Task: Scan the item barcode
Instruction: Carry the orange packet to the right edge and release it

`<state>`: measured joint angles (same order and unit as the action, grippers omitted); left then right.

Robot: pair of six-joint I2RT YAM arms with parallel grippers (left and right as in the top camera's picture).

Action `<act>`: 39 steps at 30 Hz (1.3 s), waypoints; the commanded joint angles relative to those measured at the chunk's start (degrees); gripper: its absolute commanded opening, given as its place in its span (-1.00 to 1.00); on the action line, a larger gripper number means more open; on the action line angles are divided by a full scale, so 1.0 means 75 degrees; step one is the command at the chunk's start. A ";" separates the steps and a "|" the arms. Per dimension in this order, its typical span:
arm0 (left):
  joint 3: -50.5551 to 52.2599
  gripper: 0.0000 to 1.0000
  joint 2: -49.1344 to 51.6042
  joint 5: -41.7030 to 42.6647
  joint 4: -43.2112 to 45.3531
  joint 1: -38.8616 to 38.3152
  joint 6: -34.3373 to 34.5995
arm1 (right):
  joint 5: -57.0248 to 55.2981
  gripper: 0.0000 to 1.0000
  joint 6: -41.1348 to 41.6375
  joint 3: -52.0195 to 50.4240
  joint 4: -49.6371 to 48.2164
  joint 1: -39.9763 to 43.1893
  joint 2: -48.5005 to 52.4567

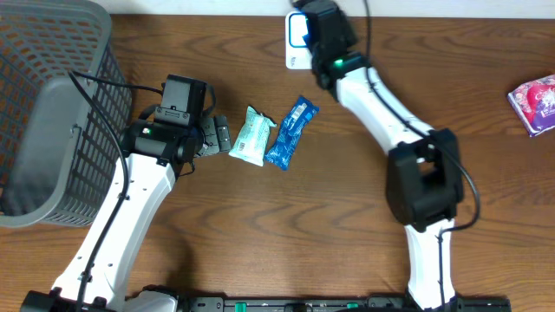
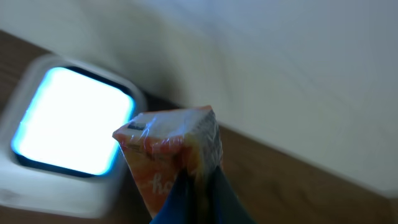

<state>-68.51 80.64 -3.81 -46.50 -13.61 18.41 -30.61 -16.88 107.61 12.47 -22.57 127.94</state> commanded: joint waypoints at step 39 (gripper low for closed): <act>-0.0058 0.96 0.0035 -0.0099 -0.0023 0.0020 0.0102 | 0.1961 -0.60 0.4488 -0.3459 0.1192 0.8460 -0.1897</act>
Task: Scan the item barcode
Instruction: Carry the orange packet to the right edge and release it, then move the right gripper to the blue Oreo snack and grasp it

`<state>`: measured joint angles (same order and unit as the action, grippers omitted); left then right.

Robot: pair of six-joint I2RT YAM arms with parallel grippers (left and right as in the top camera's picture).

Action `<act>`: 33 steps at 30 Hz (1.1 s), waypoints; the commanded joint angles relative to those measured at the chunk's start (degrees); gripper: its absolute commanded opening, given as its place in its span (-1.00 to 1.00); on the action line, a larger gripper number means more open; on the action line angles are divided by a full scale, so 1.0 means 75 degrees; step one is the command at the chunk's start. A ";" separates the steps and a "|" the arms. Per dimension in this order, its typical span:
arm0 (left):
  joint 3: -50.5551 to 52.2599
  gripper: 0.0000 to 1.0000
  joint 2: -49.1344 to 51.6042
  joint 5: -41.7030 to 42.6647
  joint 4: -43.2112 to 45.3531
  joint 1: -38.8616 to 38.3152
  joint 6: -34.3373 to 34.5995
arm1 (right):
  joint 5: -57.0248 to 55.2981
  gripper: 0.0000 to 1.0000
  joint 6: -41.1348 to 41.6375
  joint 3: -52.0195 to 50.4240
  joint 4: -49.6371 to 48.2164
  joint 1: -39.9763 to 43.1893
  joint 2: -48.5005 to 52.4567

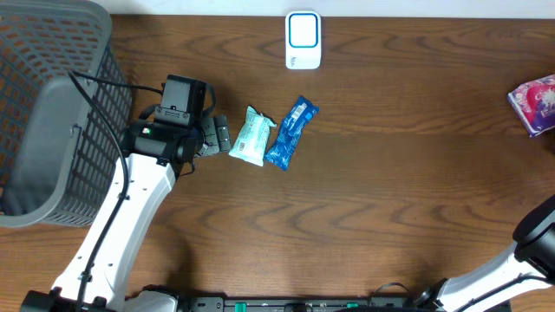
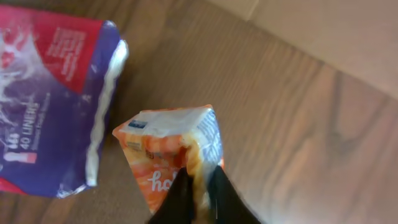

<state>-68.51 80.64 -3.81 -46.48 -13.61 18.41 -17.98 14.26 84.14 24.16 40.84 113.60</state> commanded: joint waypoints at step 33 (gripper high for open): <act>-0.0058 0.96 0.0035 -0.0099 -0.0023 0.0020 0.0102 | 0.7012 0.98 -0.0656 -0.0507 0.2428 -0.2990 0.0012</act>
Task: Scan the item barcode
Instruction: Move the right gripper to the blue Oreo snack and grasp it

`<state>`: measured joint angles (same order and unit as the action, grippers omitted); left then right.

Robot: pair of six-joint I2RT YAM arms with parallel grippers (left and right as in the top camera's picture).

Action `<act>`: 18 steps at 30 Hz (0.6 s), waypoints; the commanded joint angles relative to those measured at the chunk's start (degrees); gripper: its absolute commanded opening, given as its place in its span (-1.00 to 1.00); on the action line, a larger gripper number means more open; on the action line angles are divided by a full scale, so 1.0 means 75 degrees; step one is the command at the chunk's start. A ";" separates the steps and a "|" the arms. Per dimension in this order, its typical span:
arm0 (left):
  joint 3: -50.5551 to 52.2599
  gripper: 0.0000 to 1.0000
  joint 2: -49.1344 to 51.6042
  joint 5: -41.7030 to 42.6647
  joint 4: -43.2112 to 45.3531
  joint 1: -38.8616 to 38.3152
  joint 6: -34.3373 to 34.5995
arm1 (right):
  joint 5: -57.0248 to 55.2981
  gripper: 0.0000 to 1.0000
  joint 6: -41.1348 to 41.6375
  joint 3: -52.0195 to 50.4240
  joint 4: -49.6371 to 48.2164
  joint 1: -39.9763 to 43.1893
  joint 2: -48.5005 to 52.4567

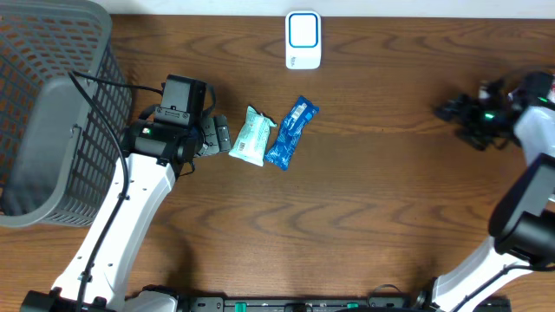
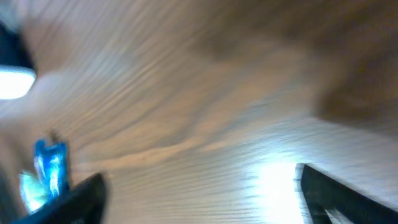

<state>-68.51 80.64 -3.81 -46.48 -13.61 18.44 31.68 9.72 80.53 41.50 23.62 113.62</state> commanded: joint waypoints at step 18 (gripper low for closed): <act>-0.0058 0.96 0.0035 -0.0099 -0.0026 0.0020 0.0099 | -0.1614 0.99 0.2544 -0.0026 -0.1285 -0.5310 0.0009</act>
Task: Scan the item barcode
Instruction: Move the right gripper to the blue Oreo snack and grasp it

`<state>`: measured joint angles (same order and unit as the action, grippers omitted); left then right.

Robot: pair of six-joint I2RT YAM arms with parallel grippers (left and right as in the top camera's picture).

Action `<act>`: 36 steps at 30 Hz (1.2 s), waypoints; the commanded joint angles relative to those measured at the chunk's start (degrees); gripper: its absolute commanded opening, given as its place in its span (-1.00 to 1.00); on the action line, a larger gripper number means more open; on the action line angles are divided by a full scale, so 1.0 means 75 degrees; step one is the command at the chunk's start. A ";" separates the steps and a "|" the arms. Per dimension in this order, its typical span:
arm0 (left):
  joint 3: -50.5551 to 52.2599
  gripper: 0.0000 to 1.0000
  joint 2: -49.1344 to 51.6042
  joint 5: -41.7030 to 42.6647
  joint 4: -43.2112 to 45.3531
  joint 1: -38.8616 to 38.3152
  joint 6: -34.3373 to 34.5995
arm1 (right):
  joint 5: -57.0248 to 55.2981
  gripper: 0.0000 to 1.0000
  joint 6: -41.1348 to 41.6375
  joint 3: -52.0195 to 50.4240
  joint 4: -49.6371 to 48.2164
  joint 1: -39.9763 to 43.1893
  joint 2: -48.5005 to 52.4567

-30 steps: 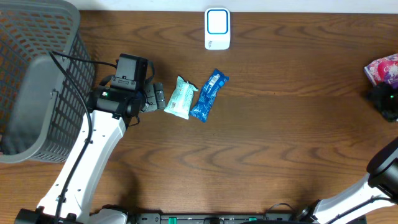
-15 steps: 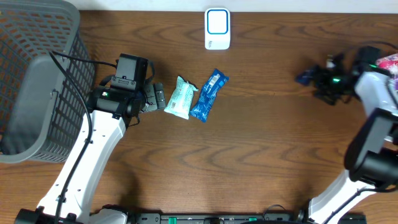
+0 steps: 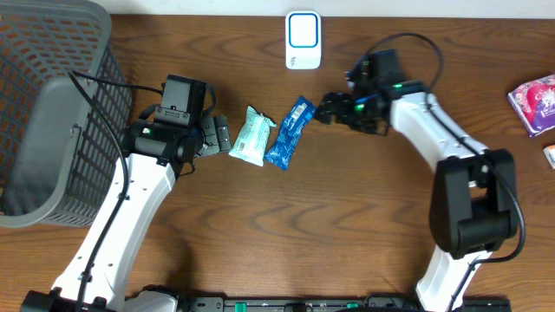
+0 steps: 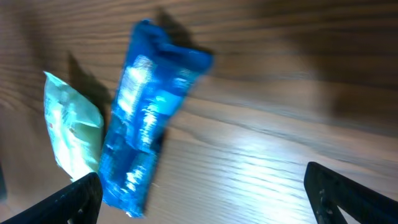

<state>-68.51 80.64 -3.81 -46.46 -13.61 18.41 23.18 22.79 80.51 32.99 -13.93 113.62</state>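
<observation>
A blue packet lies mid-table with a pale green packet touching its left side. My right gripper hovers just right of the blue packet's far end, open and empty. In the right wrist view the blue packet and green packet sit ahead of the gripper, whose fingertips are wide apart. The white scanner with its blue window stands at the back edge. My left gripper rests just left of the green packet; its jaws are not clear.
A grey mesh basket fills the far left. A purple packet lies at the right edge, with a small orange-white thing just below it, cut off by the frame.
My right gripper, open and empty, has moved from the right side of the table to just right of the blue packet. The left arm and both packets are unmoved.
My right gripper held an orange-white packet in front of the scanner. Then it held that packet at the far right beside the purple packet. Then it was open and empty at the right side, and now it is open by the blue packet.
</observation>
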 commanded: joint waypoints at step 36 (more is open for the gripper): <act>-0.0058 0.96 0.0035 -0.0099 -0.0029 0.0020 0.0102 | -0.0959 -0.39 0.1749 -0.0052 -0.1061 -0.1679 0.1789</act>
<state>-68.51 80.64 -3.81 -46.48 -13.58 18.41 16.12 38.85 81.95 24.32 -26.26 122.45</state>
